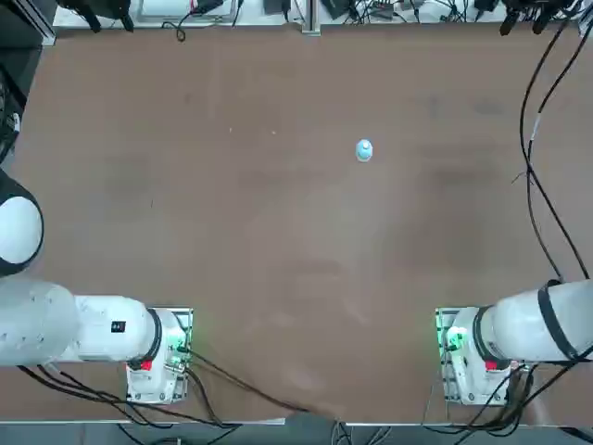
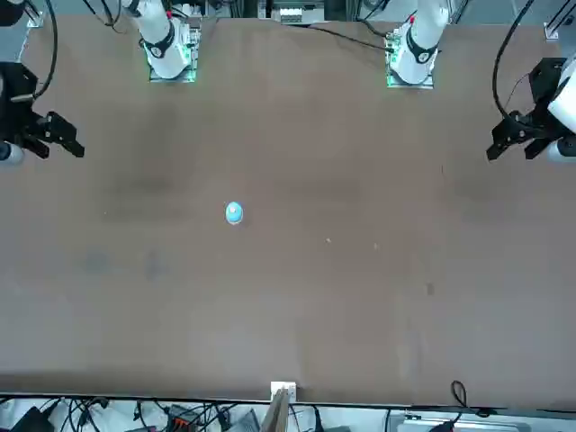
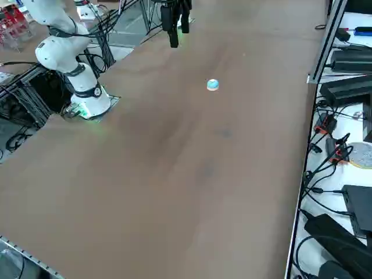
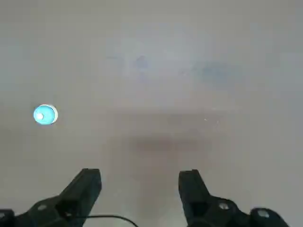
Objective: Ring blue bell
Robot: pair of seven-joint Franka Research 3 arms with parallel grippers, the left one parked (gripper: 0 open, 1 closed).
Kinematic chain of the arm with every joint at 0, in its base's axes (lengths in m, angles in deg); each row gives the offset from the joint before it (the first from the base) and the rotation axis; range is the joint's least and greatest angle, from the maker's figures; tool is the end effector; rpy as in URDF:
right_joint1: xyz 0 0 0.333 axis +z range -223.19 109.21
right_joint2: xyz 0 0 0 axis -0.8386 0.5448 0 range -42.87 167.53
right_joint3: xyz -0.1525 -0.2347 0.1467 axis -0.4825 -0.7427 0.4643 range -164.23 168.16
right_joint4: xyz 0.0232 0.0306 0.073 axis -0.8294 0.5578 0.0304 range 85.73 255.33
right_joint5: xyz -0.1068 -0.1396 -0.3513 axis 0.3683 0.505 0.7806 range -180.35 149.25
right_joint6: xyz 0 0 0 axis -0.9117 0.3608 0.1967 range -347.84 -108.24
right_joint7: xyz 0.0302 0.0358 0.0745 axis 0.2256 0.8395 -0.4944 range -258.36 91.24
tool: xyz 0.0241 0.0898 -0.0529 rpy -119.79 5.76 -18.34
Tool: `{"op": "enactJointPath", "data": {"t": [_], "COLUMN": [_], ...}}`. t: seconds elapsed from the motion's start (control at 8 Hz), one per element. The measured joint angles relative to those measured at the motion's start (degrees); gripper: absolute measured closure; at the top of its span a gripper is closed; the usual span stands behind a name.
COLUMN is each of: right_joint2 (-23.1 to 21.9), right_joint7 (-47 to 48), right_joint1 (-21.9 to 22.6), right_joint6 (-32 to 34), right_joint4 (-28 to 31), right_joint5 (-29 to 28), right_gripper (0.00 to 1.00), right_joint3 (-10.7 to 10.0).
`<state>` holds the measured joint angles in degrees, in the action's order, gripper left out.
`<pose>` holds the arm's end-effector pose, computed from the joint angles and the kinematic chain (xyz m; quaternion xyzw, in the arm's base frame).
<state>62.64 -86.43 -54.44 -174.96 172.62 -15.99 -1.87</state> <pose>0.5570 -0.0115 0.5948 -0.9998 -0.0136 0.0171 0.0043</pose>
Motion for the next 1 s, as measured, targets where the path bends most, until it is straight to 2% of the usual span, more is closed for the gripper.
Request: {"op": "enactJointPath", "data": {"t": [1.0], "right_joint2": [0.6], "right_joint7": [-0.14], "right_joint1": [-0.03], "right_joint6": [0.0], "right_joint4": [-0.65], "right_joint5": [-0.01], "right_gripper": [0.0], "right_joint3": [-0.01]}}
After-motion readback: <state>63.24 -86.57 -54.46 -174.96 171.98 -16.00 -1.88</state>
